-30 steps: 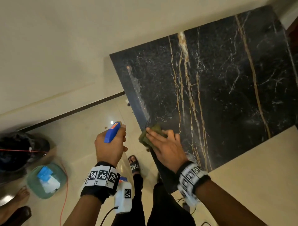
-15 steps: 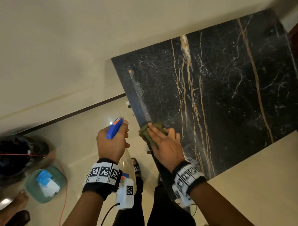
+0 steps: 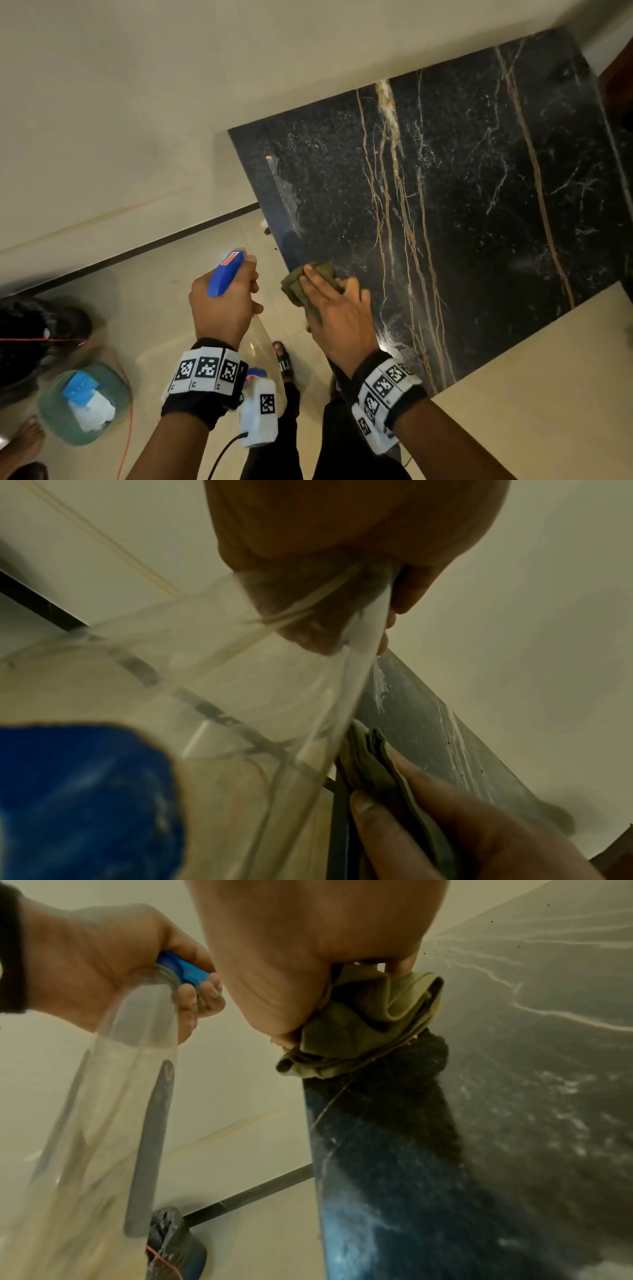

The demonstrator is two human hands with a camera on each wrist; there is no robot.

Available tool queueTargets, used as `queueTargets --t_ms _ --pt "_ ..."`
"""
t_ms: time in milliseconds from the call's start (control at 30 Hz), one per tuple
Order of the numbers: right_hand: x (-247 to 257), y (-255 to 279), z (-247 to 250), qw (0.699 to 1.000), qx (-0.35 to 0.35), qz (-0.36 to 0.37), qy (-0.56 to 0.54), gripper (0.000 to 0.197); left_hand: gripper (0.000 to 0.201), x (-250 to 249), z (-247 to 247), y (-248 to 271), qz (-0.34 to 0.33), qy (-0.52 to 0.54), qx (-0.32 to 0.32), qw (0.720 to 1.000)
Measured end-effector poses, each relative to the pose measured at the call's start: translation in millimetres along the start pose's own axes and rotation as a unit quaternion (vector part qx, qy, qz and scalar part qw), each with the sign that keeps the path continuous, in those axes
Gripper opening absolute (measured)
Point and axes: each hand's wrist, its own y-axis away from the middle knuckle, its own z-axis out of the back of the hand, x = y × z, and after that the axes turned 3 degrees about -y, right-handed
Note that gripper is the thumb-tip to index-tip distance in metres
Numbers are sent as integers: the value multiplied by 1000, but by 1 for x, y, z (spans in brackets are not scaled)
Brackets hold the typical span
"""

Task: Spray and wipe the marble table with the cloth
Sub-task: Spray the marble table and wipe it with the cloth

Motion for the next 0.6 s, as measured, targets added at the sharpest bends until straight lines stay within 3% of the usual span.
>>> queueTargets --t_ms 333,433,600 --pt "32 -149 19 1000 -23 5 4 42 27 5 12 -7 -9 3 -4 1000" --pt "29 -129 18 1000 -27 5 -8 43 28 2 19 -9 -9 12 -12 1000" --pt "8 -46 10 1000 1 -6 -14 47 29 1 26 -15 0 27 -15 1000"
